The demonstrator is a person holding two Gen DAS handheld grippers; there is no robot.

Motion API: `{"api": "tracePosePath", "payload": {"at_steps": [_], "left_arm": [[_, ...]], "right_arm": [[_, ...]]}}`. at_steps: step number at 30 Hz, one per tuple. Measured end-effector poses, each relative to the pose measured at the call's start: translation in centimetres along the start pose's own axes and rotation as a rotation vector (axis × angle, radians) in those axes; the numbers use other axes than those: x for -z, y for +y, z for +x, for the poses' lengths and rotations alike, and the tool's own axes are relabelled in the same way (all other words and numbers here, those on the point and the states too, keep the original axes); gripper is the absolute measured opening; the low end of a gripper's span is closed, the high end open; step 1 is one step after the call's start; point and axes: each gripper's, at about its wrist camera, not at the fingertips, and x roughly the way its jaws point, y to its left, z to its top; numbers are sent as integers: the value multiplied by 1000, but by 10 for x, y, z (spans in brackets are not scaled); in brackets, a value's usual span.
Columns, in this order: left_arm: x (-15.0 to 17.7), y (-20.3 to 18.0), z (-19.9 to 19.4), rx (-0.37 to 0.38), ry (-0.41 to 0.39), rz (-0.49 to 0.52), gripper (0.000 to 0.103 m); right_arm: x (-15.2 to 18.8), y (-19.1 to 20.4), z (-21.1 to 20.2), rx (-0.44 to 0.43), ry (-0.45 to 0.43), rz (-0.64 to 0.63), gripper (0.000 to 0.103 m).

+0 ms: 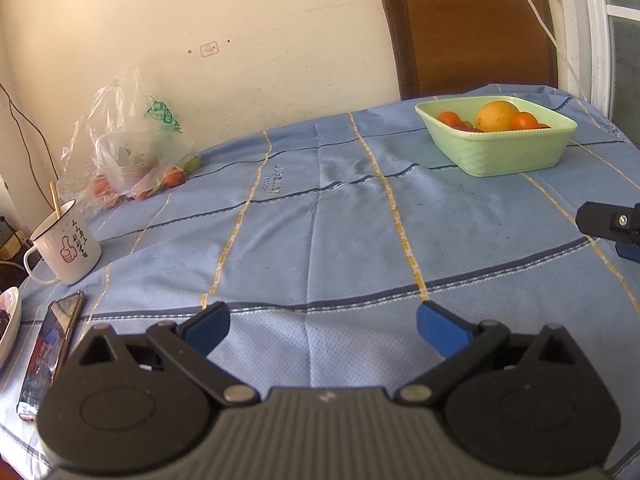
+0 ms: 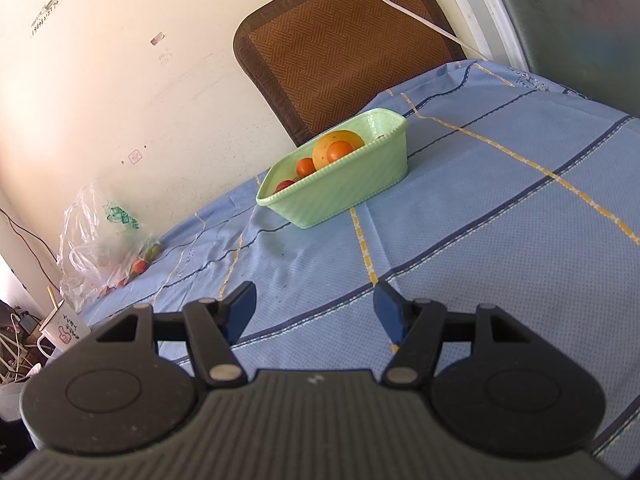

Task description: Organize fruits

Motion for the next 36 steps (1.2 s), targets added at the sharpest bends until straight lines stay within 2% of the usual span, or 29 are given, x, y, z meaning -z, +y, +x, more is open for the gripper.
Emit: {"api": "tracePosePath", "payload": {"at_steps": [18,22,36], "left_arm": [[-1,0,-2,4,-4,6,103],[-1,-1,-2,7,-8,11,103],[-3,1,-5,35,-23,-15,103]], "right_arm": [[-1,2,-1,3,-7,1,68],[-2,3,-2,6,-15,3,73],[-2,6,-3,11,-19,5,73]]}}
